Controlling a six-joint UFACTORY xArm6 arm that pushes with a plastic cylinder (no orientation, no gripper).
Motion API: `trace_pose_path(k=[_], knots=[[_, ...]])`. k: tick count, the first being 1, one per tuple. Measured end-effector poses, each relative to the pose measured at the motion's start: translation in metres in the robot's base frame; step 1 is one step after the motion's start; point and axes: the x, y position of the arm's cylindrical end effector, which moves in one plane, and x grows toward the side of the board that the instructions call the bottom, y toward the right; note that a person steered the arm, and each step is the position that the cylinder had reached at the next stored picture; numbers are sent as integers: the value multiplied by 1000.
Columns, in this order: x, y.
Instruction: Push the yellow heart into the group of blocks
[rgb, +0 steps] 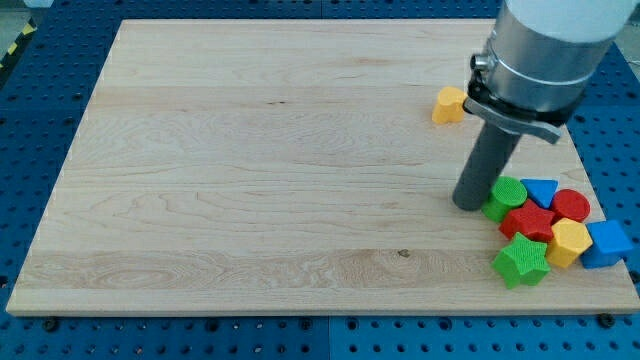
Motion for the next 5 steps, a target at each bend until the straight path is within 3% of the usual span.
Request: trace_pose_path(k=[2,3,4,5], knots=[[-139,-46],[-174,-22],[-157,26],[-122,33]])
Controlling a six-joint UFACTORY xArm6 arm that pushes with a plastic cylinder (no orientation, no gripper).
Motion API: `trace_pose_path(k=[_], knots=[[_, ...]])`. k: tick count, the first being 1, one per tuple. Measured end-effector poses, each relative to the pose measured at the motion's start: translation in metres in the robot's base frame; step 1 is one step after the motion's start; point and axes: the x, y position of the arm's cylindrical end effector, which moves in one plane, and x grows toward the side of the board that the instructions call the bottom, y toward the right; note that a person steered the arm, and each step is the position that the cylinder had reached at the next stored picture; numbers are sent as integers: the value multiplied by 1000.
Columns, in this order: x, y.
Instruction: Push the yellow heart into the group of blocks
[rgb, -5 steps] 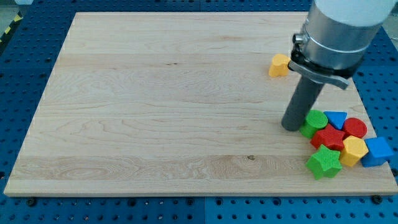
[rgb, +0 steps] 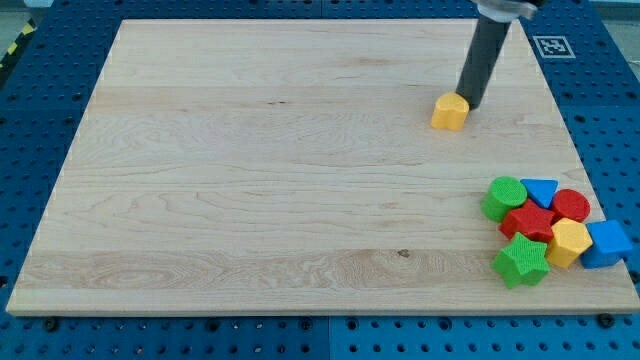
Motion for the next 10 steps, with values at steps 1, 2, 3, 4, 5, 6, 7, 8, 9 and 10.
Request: trace_pose_path(k=[1,2,3,4,5,6,7,8,9,10], knots=[[25,0],[26,0],[-13,-2],[-13,-6],[3,-18],[25,-26],[39,-36],[42,-50],[42,-75],[56,-93]])
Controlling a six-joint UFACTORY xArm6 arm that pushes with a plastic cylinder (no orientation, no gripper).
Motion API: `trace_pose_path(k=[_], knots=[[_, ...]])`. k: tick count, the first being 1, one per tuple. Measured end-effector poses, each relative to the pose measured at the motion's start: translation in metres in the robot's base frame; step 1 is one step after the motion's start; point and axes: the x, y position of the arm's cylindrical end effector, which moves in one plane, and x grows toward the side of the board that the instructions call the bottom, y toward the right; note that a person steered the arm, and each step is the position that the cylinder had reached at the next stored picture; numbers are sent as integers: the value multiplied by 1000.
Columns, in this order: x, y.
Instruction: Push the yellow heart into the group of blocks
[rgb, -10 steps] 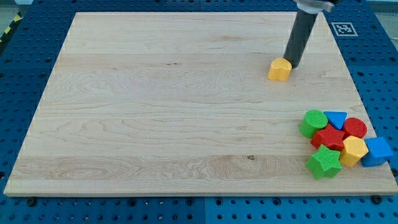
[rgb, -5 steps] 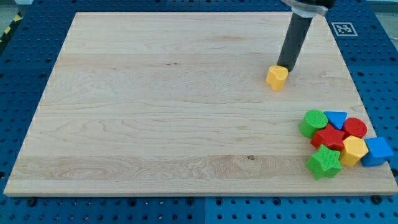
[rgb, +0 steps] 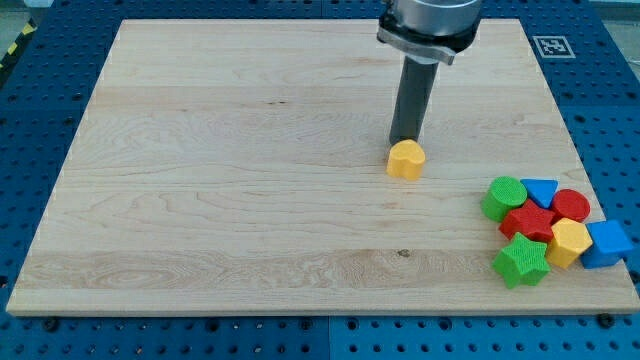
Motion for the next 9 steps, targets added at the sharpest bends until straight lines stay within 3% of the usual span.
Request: trace_pose_path(k=[3,7,9], knots=[[61,-30],[119,27],[119,42]])
